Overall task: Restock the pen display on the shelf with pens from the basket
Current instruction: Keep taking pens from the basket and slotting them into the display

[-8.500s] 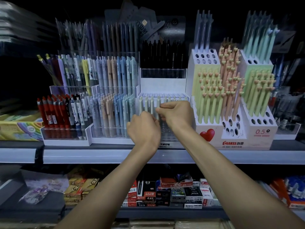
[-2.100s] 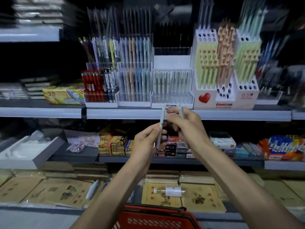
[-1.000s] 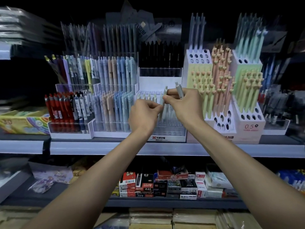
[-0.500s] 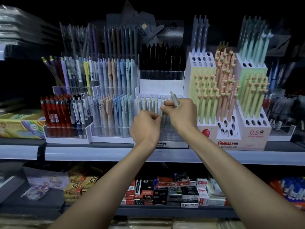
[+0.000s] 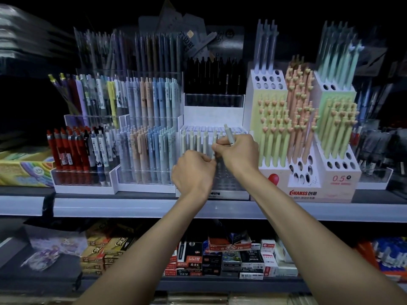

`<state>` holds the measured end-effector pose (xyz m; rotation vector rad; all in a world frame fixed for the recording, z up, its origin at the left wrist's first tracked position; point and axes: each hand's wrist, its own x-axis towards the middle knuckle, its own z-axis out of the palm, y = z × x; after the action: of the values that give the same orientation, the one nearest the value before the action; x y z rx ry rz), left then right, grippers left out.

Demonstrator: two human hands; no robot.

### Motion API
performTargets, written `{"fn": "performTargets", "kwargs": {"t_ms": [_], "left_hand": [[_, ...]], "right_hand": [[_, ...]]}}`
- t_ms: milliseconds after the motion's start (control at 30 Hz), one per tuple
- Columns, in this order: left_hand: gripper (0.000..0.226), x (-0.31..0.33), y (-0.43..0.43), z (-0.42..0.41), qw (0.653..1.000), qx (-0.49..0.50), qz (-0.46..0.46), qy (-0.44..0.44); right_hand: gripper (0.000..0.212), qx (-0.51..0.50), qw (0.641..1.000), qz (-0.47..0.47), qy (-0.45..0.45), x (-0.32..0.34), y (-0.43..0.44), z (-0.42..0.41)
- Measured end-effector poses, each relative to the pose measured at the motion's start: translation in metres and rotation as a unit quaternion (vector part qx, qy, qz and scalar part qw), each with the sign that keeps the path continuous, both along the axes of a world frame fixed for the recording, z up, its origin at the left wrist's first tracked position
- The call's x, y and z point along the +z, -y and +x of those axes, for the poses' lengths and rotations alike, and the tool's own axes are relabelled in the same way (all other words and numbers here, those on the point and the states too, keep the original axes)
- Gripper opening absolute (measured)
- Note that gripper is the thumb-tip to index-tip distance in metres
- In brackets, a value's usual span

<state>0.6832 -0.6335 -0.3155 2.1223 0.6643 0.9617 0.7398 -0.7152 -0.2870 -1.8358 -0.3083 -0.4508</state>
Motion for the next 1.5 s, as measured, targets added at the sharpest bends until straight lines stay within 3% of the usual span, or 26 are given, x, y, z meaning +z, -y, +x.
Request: {"fn": "performTargets", "kwargs": {"t_ms": [367, 600, 800, 933, 1033, 1167, 1300, 1500], "left_hand": [[0.032, -0.004, -0.002, -0.007, 0.999, -0.008, 0.038, -0.010], [0.016, -0.005, -0.010, -0.038, 0.997, -0.033, 0.072, -0.001], [0.020, -0.010, -0.006, -0.072, 0.992, -0.083, 0.088, -0.029], [0.018, -0.011, 0.000, -0.090, 0.986, -0.164, -0.014, -0.001], [0.020, -0.009, 0.008, -0.104, 0.973, -0.217, -0.074, 0.011], [0.027, -0.007, 0.022, -0.119, 0.968, -0.241, -0.065, 0.008], [0.016, -0.006, 0.034, -0.125, 0.960, -0.273, -0.065, 0.024], [0.021, -0.003, 0.037, -0.120, 0.974, -0.218, -0.037, 0.048]], "right_hand": [[0.014, 0.016, 1.000, 0.021, -0.008, -0.005, 0.000, -0.010], [0.007, 0.046, 0.997, 0.052, -0.020, -0.007, 0.013, -0.034], [0.054, 0.166, 0.971, -0.007, -0.172, 0.003, 0.034, -0.071], [0.025, 0.180, 0.964, 0.034, -0.194, 0.004, 0.044, -0.089], [0.018, 0.167, 0.967, 0.081, -0.173, 0.005, 0.053, -0.099], [0.027, 0.166, 0.972, 0.104, -0.129, 0.005, 0.066, -0.107], [0.022, 0.159, 0.970, 0.150, -0.107, 0.008, 0.075, -0.123], [0.025, 0.176, 0.966, 0.170, -0.085, 0.018, 0.082, -0.136]]}}
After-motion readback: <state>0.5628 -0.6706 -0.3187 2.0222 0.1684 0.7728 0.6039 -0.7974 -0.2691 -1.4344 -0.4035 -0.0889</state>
